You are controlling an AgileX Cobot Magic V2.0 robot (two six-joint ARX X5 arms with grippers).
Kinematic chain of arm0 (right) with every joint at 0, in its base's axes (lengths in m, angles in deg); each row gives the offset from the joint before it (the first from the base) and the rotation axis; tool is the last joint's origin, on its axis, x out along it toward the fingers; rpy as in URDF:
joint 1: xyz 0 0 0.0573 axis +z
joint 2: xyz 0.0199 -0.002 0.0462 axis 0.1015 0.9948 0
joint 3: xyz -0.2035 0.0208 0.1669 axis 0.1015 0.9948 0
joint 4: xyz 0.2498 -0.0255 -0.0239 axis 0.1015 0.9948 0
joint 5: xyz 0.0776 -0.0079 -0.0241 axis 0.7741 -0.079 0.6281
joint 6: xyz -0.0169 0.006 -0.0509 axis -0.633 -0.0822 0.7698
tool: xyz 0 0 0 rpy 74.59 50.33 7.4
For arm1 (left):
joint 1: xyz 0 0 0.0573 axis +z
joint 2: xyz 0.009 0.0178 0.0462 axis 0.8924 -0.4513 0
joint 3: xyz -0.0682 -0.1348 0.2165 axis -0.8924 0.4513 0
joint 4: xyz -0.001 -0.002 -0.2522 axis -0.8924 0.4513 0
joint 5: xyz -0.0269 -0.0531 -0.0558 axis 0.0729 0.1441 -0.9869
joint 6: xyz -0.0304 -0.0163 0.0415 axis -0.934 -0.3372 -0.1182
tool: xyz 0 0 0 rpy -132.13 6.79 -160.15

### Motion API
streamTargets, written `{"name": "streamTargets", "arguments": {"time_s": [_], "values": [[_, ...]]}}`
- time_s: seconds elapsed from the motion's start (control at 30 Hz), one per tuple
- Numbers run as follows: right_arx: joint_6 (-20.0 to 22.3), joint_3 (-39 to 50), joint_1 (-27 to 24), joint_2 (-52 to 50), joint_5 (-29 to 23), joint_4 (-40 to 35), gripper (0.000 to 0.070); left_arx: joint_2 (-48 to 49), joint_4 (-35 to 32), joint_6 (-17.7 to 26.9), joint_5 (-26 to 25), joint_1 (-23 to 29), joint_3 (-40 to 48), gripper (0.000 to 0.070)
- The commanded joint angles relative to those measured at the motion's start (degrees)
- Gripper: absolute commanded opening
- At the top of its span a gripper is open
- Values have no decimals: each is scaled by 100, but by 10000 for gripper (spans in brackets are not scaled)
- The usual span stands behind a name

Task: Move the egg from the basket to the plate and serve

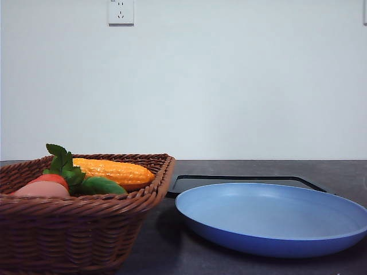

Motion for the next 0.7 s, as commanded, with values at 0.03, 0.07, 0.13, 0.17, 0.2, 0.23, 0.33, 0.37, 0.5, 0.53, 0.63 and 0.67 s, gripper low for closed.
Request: {"name": "streamTargets", "arguments": {"time_s": [0.03, 0.07, 0.13, 0.17, 0.2, 0.23, 0.33, 0.37, 0.5, 0.53, 0.63, 0.67], "values": [[-121, -260, -2, 11, -85, 237, 0, -72, 186, 7, -65, 11, -209, 0], [-121, -369, -2, 48, -162, 407, 0, -142, 268, 35, -65, 11, -302, 0], [-115, -657, -2, 191, -211, 791, 0, -349, 507, 159, -86, 11, -535, 0], [-115, -796, -2, 285, -213, 931, 0, -465, 631, 231, -100, 11, -650, 0], [-112, -940, -2, 399, -211, 1048, 0, -602, 726, 327, -130, 11, -766, 0], [-106, -1114, -2, 544, -209, 1177, 0, -770, 825, 457, -175, 11, -910, 0], [32, -1610, -2, 1005, -188, 1441, 0, -1268, 922, 788, -477, 11, -1315, 0], [89, -1770, -2, 1171, -161, 1510, 0, -1431, 919, 867, -603, 11, -1444, 0], [379, -2419, 0, 1905, -9, 1853, 0, -2093, 923, 965, -831, 9, -1970, 0], [471, -2584, 0, 2110, 72, 1957, 0, -2273, 928, 1056, -916, 9, -2107, 0], [709, -3028, 0, 2674, 313, 2304, 0, -2788, 968, 1231, -1306, 8, -2474, 0], [778, -3161, 0, 2851, 400, 2430, 0, -2955, 1016, 1265, -1460, 4, -2592, 0]]}}
